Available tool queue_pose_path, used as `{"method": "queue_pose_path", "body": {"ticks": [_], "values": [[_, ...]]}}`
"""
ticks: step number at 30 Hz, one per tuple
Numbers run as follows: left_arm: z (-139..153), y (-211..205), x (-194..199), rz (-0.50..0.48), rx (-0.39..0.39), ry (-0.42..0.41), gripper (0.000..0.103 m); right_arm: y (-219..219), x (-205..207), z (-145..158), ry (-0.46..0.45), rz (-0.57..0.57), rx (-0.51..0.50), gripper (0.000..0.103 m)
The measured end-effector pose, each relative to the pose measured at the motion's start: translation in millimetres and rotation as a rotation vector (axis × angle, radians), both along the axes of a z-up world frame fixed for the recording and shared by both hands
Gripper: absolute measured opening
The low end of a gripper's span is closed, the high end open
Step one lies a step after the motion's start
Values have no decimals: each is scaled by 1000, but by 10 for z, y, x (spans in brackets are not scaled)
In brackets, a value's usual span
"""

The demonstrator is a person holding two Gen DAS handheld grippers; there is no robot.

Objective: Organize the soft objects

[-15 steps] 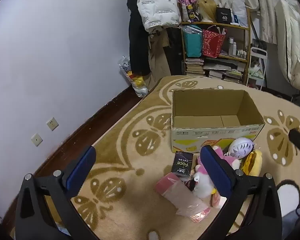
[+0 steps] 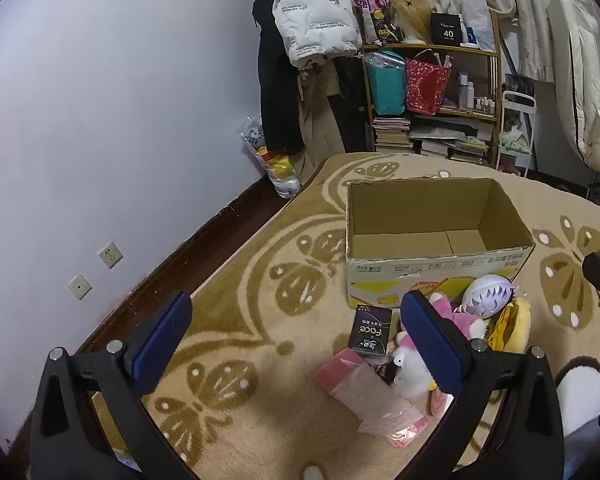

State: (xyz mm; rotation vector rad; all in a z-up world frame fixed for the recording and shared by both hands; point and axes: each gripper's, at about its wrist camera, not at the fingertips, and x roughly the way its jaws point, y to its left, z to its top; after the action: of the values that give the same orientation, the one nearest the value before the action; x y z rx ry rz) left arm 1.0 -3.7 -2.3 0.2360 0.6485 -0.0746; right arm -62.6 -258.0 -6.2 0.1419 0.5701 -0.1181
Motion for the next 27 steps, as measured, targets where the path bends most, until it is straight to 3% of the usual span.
{"method": "queue_pose_path", "body": {"ticks": [27], "values": [[-14, -104, -71, -38, 35, 0, 103, 100, 52, -99, 42, 36, -14, 103]]}}
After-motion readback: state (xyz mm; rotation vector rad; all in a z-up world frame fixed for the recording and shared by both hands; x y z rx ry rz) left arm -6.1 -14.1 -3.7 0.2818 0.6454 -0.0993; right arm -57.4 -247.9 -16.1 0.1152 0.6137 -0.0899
